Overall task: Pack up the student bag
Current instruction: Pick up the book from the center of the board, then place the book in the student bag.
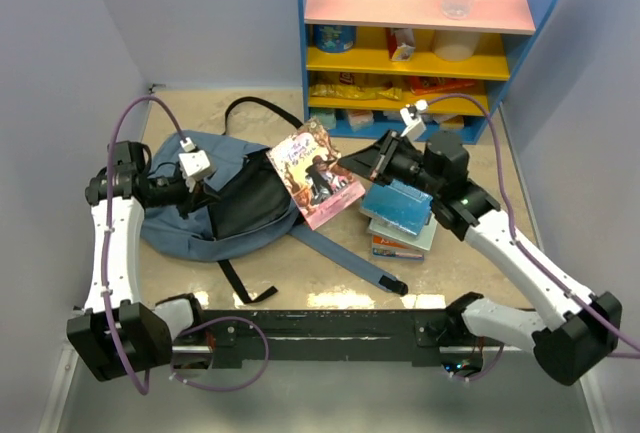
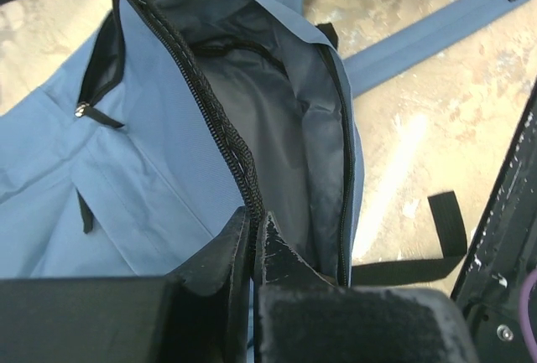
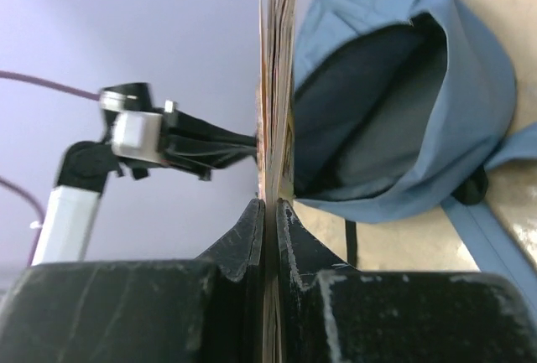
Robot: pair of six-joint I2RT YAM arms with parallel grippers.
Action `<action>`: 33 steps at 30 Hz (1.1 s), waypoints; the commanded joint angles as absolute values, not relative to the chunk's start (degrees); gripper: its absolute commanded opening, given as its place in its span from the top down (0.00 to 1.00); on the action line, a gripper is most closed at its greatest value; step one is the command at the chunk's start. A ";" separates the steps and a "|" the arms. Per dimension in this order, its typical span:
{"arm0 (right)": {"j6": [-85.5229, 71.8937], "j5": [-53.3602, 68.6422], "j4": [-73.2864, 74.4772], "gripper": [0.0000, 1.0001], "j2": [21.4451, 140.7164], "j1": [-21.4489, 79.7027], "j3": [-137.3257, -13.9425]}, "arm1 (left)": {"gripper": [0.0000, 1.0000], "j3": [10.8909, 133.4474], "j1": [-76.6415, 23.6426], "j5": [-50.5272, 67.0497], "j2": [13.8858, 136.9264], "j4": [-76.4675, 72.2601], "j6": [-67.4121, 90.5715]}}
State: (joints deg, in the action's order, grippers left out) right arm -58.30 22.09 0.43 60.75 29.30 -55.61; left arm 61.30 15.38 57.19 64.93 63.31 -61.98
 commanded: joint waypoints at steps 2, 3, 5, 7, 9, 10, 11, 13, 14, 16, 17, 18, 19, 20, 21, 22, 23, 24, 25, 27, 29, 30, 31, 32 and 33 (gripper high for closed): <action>-59.76 18.46 -1.67 1.00 64.94 32.25 -56.16 | 1.00 64.16 16.00 60.03 60.39 56.34 -55.73; -59.68 18.28 -1.76 1.00 67.04 33.21 -55.90 | 1.00 64.25 16.00 60.38 60.03 56.34 -55.37; -59.15 17.14 -2.02 1.00 69.33 34.36 -56.07 | 1.00 64.86 15.91 61.43 59.50 56.95 -55.37; -58.71 16.18 -2.90 1.00 73.45 36.29 -56.77 | 1.00 65.39 16.00 62.66 59.50 60.09 -58.00; -58.19 15.47 -2.81 1.00 76.45 38.39 -58.00 | 1.00 65.57 16.00 63.28 59.68 62.65 -61.94; -58.01 15.03 -2.64 1.00 79.95 39.10 -59.23 | 1.00 65.57 16.00 63.63 59.76 64.49 -63.18; -57.75 14.42 -2.11 1.00 81.63 39.89 -59.93 | 1.00 65.39 16.00 64.15 59.77 65.64 -64.32; -57.74 14.33 -2.02 1.00 86.46 41.83 -61.77 | 1.00 65.13 16.00 65.47 59.77 71.59 -71.77; -57.66 13.72 -1.85 1.00 88.14 42.36 -62.66 | 1.00 64.43 15.91 66.09 59.77 74.07 -78.51; -57.22 13.62 -1.84 1.00 90.87 43.85 -65.37 | 1.00 62.94 15.91 66.44 58.45 75.41 -79.01; -57.13 13.80 -1.93 1.00 93.75 44.21 -66.35 | 1.00 61.02 15.82 66.36 57.49 75.50 -80.06; -57.13 13.89 -2.19 1.00 95.00 44.73 -68.36 | 1.00 60.04 15.91 66.18 55.04 75.41 -82.50; -57.13 13.89 -2.20 1.00 96.49 45.00 -69.25 | 1.00 59.07 15.91 65.83 53.80 75.41 -83.66; -57.04 13.89 -3.07 1.00 98.94 45.44 -70.13 | 1.00 57.67 15.91 66.00 52.66 75.41 -84.45; -57.22 14.32 -3.51 1.00 100.53 45.44 -71.88 | 1.00 57.22 15.73 66.01 50.99 75.41 -85.42; -57.65 14.76 -4.39 1.00 101.85 45.61 -72.76 | 1.00 57.04 15.65 66.01 50.63 75.41 -85.60; -57.83 15.11 -6.22 1.00 103.26 45.96 -73.73 | 1.00 57.22 15.30 66.01 50.45 75.50 -85.61; -57.92 15.20 -6.15 1.00 106.66 46.14 -76.70 | 1.00 57.48 13.99 65.66 50.71 75.50 -85.52; -57.92 15.21 -5.98 1.00 108.27 46.23 -78.29 | 1.00 57.65 13.02 65.13 51.06 75.50 -85.60; -58.53 15.38 -6.50 1.00 113.43 47.02 -82.76 | 1.00 58.18 9.78 64.86 52.29 75.41 -85.61; -59.06 16.17 -6.51 1.00 116.70 48.94 -85.94 | 1.00 59.49 7.92 65.56 53.43 75.41 -84.82; -58.89 16.00 -5.98 1.00 118.11 49.74 -88.83 | 1.00 59.94 6.61 65.83 54.48 75.41 -84.73; -58.71 16.26 -5.63 1.00 121.00 50.70 -90.08 | 1.00 60.90 6.50 66.61 55.01 75.41 -84.81; -58.80 16.52 -5.19 1.00 122.07 52.45 -91.22 | 1.00 61.43 6.33 66.88 55.63 75.32 -85.16; -58.97 16.96 -5.45 1.00 123.30 53.25 -92.19 | 1.00 61.96 6.33 67.06 57.37 75.32 -85.34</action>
